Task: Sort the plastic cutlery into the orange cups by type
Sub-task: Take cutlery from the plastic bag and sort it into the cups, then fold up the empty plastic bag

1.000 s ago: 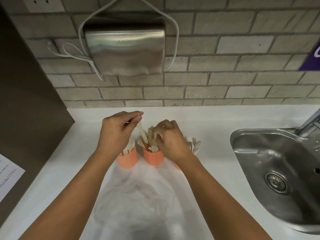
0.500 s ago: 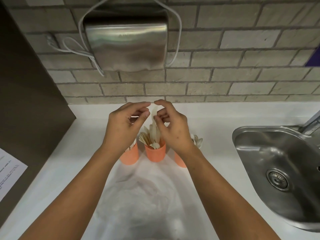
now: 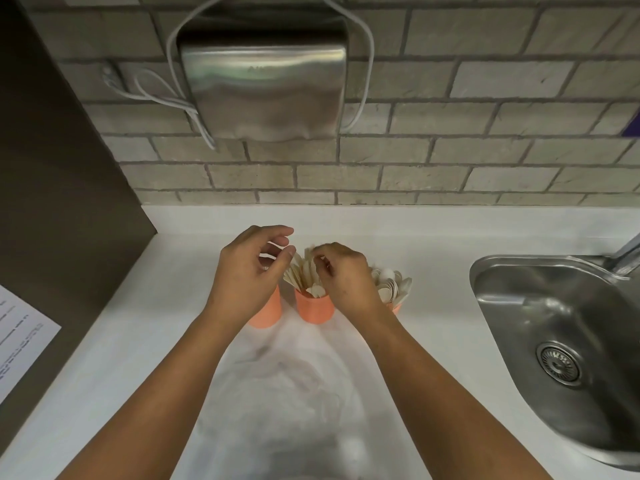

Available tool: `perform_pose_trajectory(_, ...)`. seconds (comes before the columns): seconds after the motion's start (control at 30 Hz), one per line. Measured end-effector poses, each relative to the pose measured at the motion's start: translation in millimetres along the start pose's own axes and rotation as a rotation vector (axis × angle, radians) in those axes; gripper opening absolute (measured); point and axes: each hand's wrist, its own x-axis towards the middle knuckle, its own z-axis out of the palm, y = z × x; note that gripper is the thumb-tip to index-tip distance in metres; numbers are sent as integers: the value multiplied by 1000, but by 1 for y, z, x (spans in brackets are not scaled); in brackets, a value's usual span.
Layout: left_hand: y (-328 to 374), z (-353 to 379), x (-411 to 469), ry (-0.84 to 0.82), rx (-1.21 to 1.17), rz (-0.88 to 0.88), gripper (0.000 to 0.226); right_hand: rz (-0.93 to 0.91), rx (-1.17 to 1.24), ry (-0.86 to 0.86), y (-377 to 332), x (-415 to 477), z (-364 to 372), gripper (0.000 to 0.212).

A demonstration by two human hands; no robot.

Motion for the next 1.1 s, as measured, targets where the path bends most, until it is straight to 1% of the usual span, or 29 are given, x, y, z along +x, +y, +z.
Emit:
perform_pose_trajectory(0.1,-3,0,-1,-7,12,-6,27,-36,-212,-244,6,3,2,22)
perform_pose_trajectory(0.13,-3,0,-2,-8,10,-8,27,-53,-239,-269,7,3,1,25)
perform_pose_trajectory(0.2,-3,-1,-3,-1,5,-6,26,-70,-208,-216,5,3,-4,27)
perform_pose_trajectory(0.3,-2,-7,-7,41,8,-13,24,-52,-93,-51,-6,2,-17,32)
perform_pose_trajectory(0.37,0,-14,-11,77,8,-34,23,-27,-31,33,-18,-1,-27,30)
perform_pose_trajectory(0.4,2,-18,-14,91,5,-44,21,-14,-3,46,-24,-5,-33,28)
perform_pose_trajectory(0.43,3,-21,-19,97,1,-50,19,7,22,22,-30,-9,-38,24)
perform_pose_trajectory(0.47,4,-25,-24,92,-9,-57,15,30,41,-47,-36,-15,-43,19)
perform_pose_trajectory(0.5,2,-28,-30,69,-22,-70,11,53,53,-155,-42,-21,-47,13)
perform_pose_trajectory(0.53,-1,-32,-37,20,-33,-89,8,78,59,-287,-47,-28,-50,9)
perform_pose_trajectory(0.57,-7,-35,-44,-57,-27,-117,10,116,55,-420,-53,-36,-51,15)
perform_pose_trajectory(0.6,-15,-38,-53,-157,4,-153,16,161,35,-541,-56,-44,-50,26)
perform_pose_trajectory(0.67,-34,-44,-72,-392,185,-246,36,247,-64,-734,-59,-61,-42,56)
perform_pose_trajectory(0.73,-56,-46,-91,-644,465,-357,63,349,-129,-879,-58,-81,-28,82)
perform_pose_trajectory(0.77,-67,-47,-101,-749,578,-407,78,400,-148,-925,-57,-90,-21,85)
perform_pose_trajectory(0.8,-78,-46,-109,-814,647,-441,88,435,-171,-944,-56,-98,-14,80)
perform_pose_trajectory(0.83,-90,-44,-117,-846,684,-459,93,453,-204,-949,-53,-105,-9,68)
perform_pose_trajectory(0.87,-100,-42,-124,-857,696,-464,93,460,-233,-944,-51,-111,-5,54)
perform_pose_trajectory(0.9,-108,-40,-131,-863,696,-465,88,466,-239,-920,-51,-116,-2,45)
perform_pose_trajectory(0.93,-115,-38,-137,-859,691,-453,78,473,-215,-868,-52,-121,0,40)
perform_pose_trajectory(0.97,-120,-36,-141,-845,686,-431,66,475,-171,-796,-54,-124,1,38)
perform_pose_trajectory(1.03,-125,-33,-143,-758,629,-390,42,491,-84,-617,-57,-129,1,33)
perform_pose_trajectory(1.07,-124,-33,-142,-698,573,-383,34,508,-59,-522,-57,-132,-1,30)
perform_pose_trajectory(1.1,-120,-35,-139,-651,530,-390,31,511,-54,-428,-57,-135,-3,26)
